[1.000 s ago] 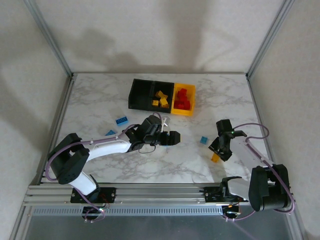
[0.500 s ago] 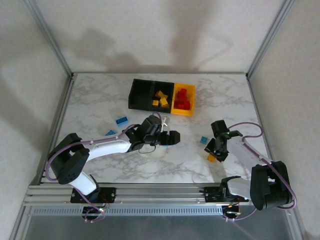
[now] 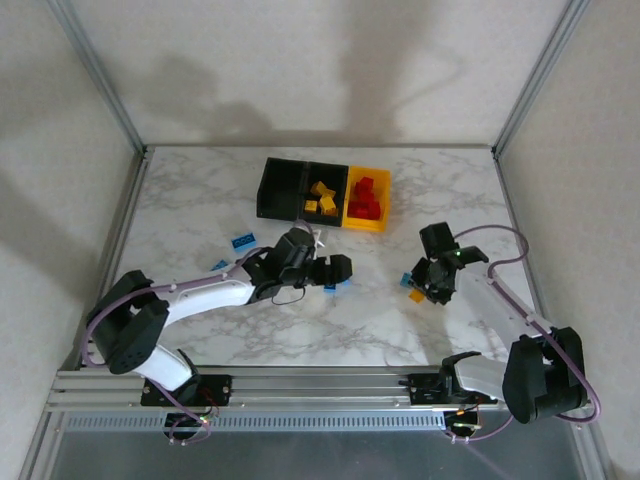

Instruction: Sort the legos into containers by color

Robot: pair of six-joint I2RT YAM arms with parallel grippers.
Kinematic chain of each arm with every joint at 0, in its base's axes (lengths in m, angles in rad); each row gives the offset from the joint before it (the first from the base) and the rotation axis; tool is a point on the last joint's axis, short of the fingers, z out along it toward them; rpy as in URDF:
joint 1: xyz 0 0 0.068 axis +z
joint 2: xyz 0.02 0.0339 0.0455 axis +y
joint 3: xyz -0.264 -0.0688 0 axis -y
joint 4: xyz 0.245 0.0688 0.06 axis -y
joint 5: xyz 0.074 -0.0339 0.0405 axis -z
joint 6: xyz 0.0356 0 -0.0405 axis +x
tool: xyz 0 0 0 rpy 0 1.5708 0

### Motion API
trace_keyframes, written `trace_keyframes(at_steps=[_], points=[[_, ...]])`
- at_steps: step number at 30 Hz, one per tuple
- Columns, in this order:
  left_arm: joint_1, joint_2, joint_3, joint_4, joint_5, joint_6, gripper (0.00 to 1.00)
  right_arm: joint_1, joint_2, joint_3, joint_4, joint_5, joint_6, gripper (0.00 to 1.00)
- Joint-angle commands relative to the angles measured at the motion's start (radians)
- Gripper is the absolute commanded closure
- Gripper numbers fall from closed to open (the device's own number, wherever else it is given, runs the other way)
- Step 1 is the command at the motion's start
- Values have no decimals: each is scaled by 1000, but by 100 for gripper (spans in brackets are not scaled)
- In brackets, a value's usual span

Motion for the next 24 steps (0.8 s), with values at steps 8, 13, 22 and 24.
trace_keyframes(at_steps=[8, 13, 22, 24], points=[[133, -135, -75, -78, -109, -75, 17, 60, 225, 293, 140, -7, -56, 77], [174, -180, -97, -100, -151, -106, 17, 105, 361, 449, 191, -25, -76, 77], [257, -254, -118, -150, -177, -142, 17, 145, 590, 734, 246, -47, -94, 77], [266, -265, -118, -164, -177, -137, 17, 153, 638, 793, 247, -56, -99, 77]])
